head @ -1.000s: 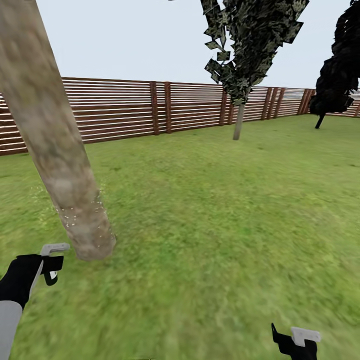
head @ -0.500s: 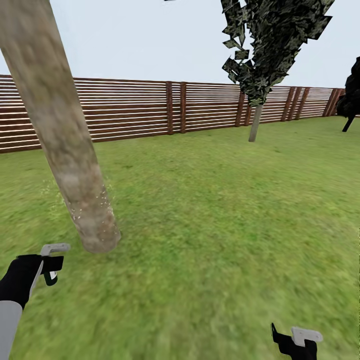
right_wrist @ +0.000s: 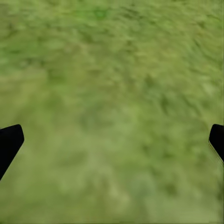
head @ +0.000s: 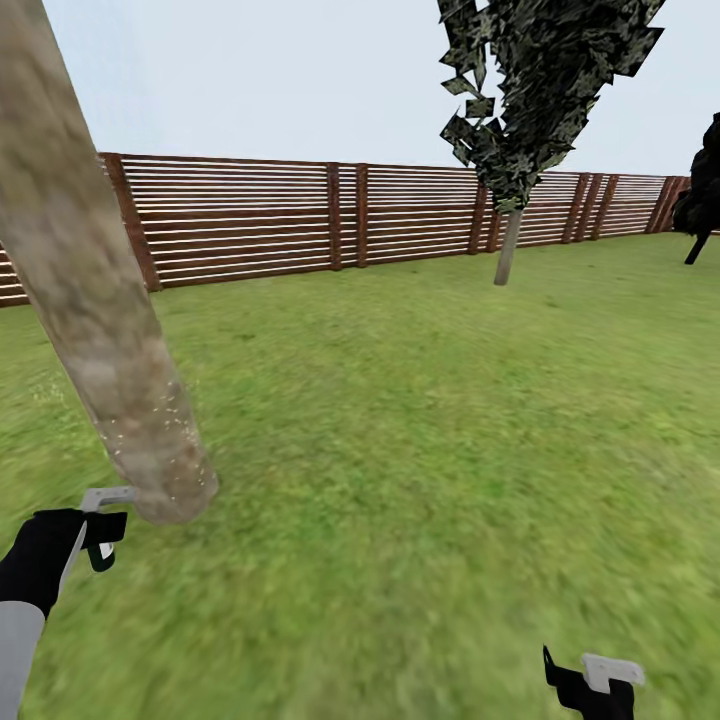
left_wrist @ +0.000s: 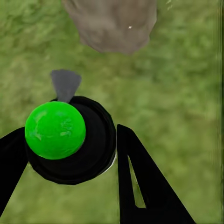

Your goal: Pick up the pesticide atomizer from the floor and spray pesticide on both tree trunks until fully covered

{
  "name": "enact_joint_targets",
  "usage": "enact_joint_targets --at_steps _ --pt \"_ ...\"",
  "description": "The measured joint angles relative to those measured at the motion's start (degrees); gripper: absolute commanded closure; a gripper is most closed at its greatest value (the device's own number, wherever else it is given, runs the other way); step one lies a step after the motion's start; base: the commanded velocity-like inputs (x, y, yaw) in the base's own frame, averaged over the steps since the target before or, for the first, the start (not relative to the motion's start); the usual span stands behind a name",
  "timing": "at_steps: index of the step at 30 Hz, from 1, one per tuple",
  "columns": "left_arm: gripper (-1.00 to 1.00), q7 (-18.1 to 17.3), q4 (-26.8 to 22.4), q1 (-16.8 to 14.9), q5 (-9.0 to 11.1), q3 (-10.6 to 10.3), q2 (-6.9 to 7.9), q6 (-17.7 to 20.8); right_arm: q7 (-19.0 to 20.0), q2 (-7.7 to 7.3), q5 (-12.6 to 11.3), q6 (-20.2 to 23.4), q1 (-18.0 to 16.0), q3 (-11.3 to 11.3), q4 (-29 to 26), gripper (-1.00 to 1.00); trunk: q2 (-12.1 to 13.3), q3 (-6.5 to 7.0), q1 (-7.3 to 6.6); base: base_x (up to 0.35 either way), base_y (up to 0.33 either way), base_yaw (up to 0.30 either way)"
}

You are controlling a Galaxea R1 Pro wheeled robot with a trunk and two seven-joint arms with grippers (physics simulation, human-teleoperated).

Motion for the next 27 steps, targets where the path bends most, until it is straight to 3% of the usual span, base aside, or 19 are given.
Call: enact_joint_targets --at_steps 12,20,24,27 --pt "1.00 0.00 -0.02 0.02 0.06 0.00 0.01 0.01 0.00 0.01 0.02 0.00 -0.02 0.01 0.01 -1.00 0.00 0.00 0.01 0.120 -0.249 0.249" --pt "1.00 -0.06 0.00 0.00 0.09 0.00 -0.02 -0.01 0.00 0.00 0.01 0.00 0.00 0.01 0.00 -1.00 0.00 0.00 0.01 0.150 -0.258 0.029" --pt "1.00 -0.05 -0.02 0.05 0.09 -0.02 -0.07 0.01 -0.02 0.01 0.01 0.00 -0.02 0.02 0.01 -1.00 0.00 0.00 0.01 0.158 -0.225 0.216" --pt "1.00 -0.08 0.89 0.02 0.71 -0.06 -1.39 -0.37 0.00 0.01 -0.05 0.01 -0.01 -0.03 0.01 -1.00 0.00 0.00 0.02 0.076 -0.042 0.275"
